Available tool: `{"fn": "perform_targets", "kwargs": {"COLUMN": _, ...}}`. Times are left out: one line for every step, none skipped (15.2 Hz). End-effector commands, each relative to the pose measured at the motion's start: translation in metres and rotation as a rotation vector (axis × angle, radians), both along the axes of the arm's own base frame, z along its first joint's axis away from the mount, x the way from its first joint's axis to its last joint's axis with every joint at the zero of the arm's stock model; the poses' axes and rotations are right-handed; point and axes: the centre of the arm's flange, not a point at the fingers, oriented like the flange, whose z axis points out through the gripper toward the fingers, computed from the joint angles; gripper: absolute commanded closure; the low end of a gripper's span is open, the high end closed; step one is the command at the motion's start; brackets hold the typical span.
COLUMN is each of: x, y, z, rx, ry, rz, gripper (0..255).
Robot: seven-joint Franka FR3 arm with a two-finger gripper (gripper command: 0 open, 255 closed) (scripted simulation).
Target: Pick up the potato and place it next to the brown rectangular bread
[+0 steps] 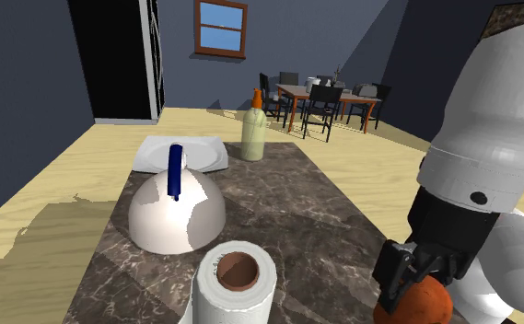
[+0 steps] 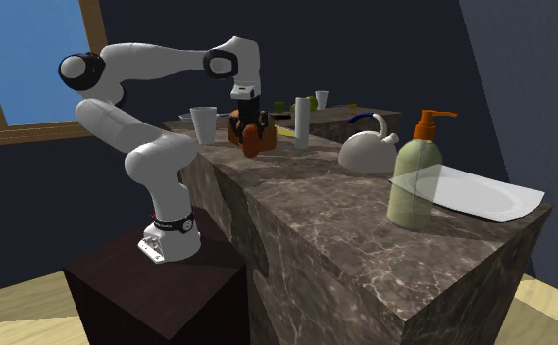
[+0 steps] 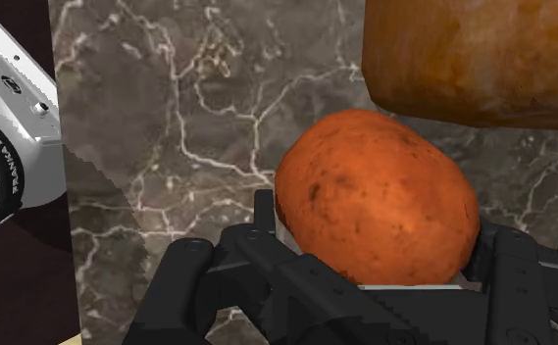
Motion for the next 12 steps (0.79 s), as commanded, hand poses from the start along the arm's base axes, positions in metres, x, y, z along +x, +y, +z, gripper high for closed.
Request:
{"fn": "perform_targets", "kwargs": {"x": 0.0004, "y": 0.0001, "z": -0.0136, "rx": -0.008, "ry": 0.006, "rz": -0.002, "gripper": 255}}
{"fn": "perform_targets", "kwargs": {"x": 0.0004, "y": 0.0001, "z": -0.0136, "rx": -0.008, "ry": 0.006, "rz": -0.002, "gripper": 255}}
{"fn": "perform_targets", "kwargs": {"x": 0.0004, "y": 0.0001, "z": -0.0136, "rx": -0.008, "ry": 0.006, "rz": -0.002, "gripper": 255}}
{"fn": "perform_targets", "kwargs": {"x": 0.0004, "y": 0.0001, "z": -0.0136, "rx": -0.008, "ry": 0.006, "rz": -0.002, "gripper": 255}}
{"fn": "perform_targets", "kwargs": {"x": 0.0004, "y": 0.0001, "z": -0.0136, "rx": -0.008, "ry": 0.006, "rz": -0.002, "gripper": 255}}
{"fn": "perform_targets", "kwargs": {"x": 0.0004, "y": 0.0001, "z": -0.0136, "rx": -0.008, "ry": 0.006, "rz": -0.002, "gripper": 255}}
{"fn": "perform_targets", "kwargs": {"x": 0.0004, "y": 0.0001, "z": -0.0136, "rx": -0.008, "ry": 0.006, "rz": -0.002, "gripper": 255}}
{"fn": "perform_targets", "kwargs": {"x": 0.0004, "y": 0.0001, "z": -0.0136, "rx": -0.008, "ry": 0.006, "rz": -0.002, "gripper": 255}}
{"fn": "perform_targets", "kwargs": {"x": 0.0004, "y": 0.0001, "z": -0.0136, "rx": -0.008, "ry": 0.006, "rz": -0.002, "gripper": 255}}
{"fn": "perform_targets", "kwargs": {"x": 0.0002, "y": 0.0008, "z": -0.0138, "rx": -0.008, "ry": 0.006, "rz": -0.002, "gripper": 0}}
{"fn": "perform_targets", "kwargs": {"x": 0.0004, "y": 0.0002, "z": -0.014, "rx": -0.008, "ry": 0.006, "rz": -0.002, "gripper": 0}}
{"fn": "perform_targets", "kwargs": {"x": 0.0002, "y": 0.0001, "z": -0.0142, "rx": -0.008, "ry": 0.006, "rz": -0.002, "gripper": 0}}
